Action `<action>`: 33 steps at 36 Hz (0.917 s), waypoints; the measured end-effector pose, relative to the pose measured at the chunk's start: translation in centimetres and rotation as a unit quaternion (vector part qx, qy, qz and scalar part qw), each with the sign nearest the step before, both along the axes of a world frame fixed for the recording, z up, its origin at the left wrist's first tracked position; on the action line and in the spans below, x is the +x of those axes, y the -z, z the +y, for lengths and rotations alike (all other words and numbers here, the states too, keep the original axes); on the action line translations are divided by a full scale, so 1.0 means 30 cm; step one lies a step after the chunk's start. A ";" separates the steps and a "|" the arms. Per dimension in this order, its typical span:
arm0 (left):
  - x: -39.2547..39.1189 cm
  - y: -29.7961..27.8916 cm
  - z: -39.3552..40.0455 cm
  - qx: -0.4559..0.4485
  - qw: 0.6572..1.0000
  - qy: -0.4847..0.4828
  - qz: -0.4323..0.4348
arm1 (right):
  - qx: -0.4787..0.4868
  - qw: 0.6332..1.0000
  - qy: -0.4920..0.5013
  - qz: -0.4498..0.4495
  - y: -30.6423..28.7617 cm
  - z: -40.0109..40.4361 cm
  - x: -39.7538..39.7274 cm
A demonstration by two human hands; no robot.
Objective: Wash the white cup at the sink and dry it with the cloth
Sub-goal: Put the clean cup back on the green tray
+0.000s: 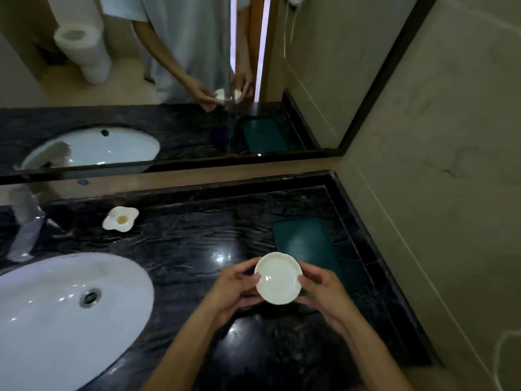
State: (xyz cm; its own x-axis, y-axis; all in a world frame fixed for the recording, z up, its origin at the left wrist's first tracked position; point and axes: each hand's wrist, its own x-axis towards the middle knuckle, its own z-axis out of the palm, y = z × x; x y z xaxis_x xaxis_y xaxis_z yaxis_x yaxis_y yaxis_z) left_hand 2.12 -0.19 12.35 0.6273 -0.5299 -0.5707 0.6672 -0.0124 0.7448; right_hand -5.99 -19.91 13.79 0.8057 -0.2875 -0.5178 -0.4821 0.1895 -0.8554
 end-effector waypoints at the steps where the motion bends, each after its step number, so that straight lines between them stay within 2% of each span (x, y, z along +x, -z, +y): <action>1: 0.005 0.010 -0.039 0.006 1.000 -0.005 0.007 | -0.006 1.000 -0.002 0.003 0.004 -0.035 0.006; 9: 0.065 0.068 -0.273 0.049 0.999 0.001 0.010 | -0.028 0.999 -0.021 0.005 0.049 -0.282 0.079; 14: 0.116 0.121 -0.370 0.076 0.997 0.019 0.010 | -0.016 0.999 0.028 0.029 0.117 -0.379 0.128; 24: 0.166 0.220 -0.535 0.122 0.992 0.010 0.010 | -0.030 0.994 0.072 0.074 0.266 -0.477 0.171; 33: 0.173 0.300 -0.600 0.166 0.986 -0.015 0.029 | -0.070 0.990 0.058 0.110 0.370 -0.516 0.188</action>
